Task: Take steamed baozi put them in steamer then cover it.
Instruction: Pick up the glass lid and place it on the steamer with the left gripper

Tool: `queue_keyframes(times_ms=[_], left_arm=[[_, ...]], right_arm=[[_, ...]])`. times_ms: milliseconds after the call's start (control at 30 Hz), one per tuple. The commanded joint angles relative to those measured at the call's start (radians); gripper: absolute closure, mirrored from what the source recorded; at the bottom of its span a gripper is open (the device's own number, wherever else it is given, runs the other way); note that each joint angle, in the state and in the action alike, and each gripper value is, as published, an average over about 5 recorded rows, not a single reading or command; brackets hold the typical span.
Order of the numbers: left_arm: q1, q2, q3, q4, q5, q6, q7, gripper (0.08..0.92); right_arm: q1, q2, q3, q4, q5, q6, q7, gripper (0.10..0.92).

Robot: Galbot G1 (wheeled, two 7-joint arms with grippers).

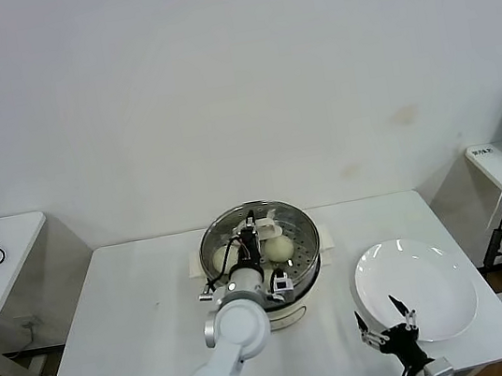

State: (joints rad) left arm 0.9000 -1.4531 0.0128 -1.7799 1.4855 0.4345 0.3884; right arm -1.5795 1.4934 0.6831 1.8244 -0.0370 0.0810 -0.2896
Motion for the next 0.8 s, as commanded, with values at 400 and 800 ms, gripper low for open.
queue_keyframes(times_ms=[400,800], left_arm=[[0.01,-0.039,-0.01,0.034,0.026,-0.014,-0.025,0.853],[0.035,-0.052,-0.02,0.027,0.023,-0.037,-0.062,0.853]], right_arm=[[-0.002,-0.005,-0.002,-0.002,-0.003,0.004,-0.003,0.203],[-0.003,-0.009,-0.01,-0.001,-0.002,0.005,-0.005,0.203]])
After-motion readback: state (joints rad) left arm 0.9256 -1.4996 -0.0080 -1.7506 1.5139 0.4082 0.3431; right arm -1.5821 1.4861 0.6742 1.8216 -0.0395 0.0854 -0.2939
